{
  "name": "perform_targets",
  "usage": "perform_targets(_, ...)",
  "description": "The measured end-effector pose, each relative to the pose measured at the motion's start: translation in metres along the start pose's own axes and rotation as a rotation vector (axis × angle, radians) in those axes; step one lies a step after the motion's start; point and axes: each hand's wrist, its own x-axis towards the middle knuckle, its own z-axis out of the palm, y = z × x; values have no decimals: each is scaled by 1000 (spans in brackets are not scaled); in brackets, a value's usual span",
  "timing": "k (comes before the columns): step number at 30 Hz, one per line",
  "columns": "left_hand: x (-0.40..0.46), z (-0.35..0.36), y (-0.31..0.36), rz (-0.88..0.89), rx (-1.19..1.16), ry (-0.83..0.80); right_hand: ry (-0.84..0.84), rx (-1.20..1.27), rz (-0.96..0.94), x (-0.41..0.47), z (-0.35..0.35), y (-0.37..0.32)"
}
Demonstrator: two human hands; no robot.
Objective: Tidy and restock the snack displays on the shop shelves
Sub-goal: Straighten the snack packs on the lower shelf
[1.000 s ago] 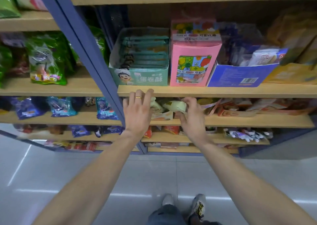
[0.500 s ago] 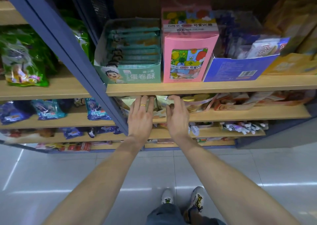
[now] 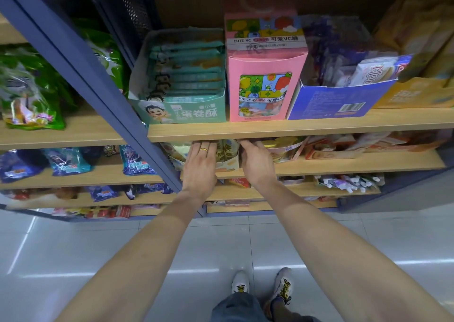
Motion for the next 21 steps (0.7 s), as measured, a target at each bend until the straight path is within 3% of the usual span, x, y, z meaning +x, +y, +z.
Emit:
perform_targets(4, -21, 0, -5, 48, -97, 85, 44, 35, -81, -12, -6, 2)
perform_targets(8, -46, 5, -5, -83, -172, 125, 93, 114, -123, -34, -5, 7)
perform_targets(13, -46, 14, 7, -165, -126, 89, -37, 60, -225, -51, -4, 22)
perform_targets(17, -47, 17, 53, -81, -101, 178, -48, 102, -193, -66, -25, 57)
perform_targets(21, -47, 34, 127, 1, -120, 173, -33, 98, -111, -83, -67, 135)
